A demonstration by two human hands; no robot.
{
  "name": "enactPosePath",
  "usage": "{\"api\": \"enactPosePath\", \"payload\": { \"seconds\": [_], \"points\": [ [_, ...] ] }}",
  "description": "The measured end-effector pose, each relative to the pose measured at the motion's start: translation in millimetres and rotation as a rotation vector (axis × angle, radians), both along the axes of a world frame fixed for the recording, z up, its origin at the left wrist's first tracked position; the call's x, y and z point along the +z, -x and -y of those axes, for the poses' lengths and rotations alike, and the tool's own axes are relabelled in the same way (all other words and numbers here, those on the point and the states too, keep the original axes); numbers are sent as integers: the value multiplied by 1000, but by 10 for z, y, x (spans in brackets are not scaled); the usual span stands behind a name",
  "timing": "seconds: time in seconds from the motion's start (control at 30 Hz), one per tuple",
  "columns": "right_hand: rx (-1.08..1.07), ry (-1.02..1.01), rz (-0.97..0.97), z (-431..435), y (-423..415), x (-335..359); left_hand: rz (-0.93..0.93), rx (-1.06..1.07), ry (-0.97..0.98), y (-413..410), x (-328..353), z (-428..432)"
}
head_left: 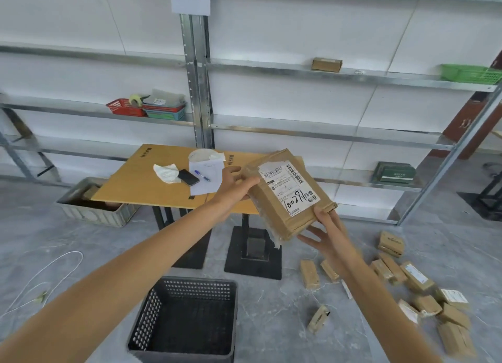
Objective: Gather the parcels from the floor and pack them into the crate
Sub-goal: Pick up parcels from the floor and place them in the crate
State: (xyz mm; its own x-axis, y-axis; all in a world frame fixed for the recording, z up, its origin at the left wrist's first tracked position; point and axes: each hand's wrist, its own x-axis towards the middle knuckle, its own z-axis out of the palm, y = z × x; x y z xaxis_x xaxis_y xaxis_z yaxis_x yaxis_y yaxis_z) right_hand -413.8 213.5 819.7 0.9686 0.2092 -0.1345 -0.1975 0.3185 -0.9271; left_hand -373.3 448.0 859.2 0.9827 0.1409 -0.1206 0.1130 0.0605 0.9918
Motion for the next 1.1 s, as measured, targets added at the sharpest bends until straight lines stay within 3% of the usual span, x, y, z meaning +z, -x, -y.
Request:
{"api": "enactPosePath", "payload": {
  "seconds": [0.13,0.3,0.4,0.5,0.7,0.83,1.1],
  "points": [
    [-42,-91,-17,-473,190,-108,-46,67,-16,308,-89,-226],
    [-79,-155,-31,-991,306,-140,-121,-43,15,748,-293,-200],
    [-44,-46,-77,-1218,388,-195,-125,-45,54,943,-354,-299],
    [-27,87,-105,-1414,483,-298,-106,-94,-43,1082,-432,-585],
    [12,254,-226,-1980,479,-479,-354,-226,-160,1112,-748,-1471],
    [30,441,-217,-2518,398,-678,-389,-263,-263,1065,-971,-2170],
    [139,438,-435,-3637,350,-1504,-410,-333,-540,951,-1541,-3324]
  ]
}}
